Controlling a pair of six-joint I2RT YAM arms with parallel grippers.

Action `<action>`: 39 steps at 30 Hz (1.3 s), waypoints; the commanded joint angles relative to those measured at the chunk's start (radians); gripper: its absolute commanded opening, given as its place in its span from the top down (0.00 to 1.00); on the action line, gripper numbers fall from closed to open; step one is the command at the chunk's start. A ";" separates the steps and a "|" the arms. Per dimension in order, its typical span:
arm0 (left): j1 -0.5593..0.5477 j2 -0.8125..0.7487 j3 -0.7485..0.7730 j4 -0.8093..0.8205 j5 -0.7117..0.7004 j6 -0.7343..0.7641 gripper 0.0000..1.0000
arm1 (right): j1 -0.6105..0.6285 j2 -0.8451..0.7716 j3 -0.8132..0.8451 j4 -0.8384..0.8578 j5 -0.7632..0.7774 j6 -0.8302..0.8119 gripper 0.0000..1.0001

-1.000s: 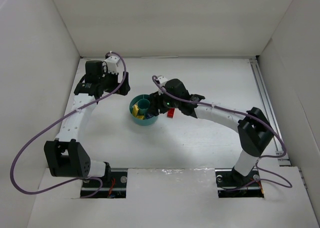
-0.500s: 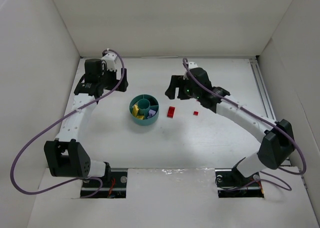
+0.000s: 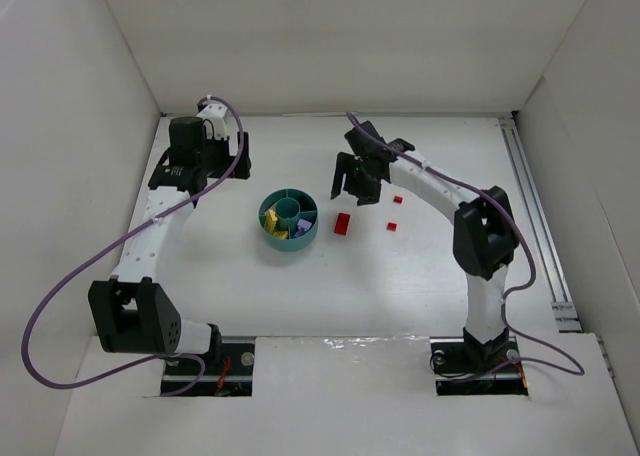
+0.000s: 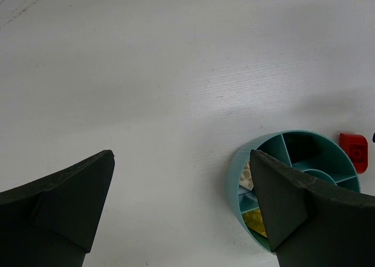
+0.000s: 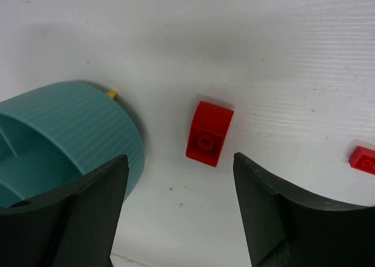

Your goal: Sort the legos into containers by color

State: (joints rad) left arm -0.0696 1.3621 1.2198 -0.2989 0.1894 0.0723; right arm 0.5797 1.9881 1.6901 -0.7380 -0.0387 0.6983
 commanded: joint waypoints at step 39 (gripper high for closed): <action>0.005 -0.029 -0.048 0.053 -0.076 -0.016 0.01 | 0.023 0.268 0.260 -0.251 0.068 0.055 0.29</action>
State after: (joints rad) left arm -0.0696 1.3460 1.1557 -0.2729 0.1234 0.0689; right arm 0.5926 2.2471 1.9015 -0.9558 -0.0025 0.7418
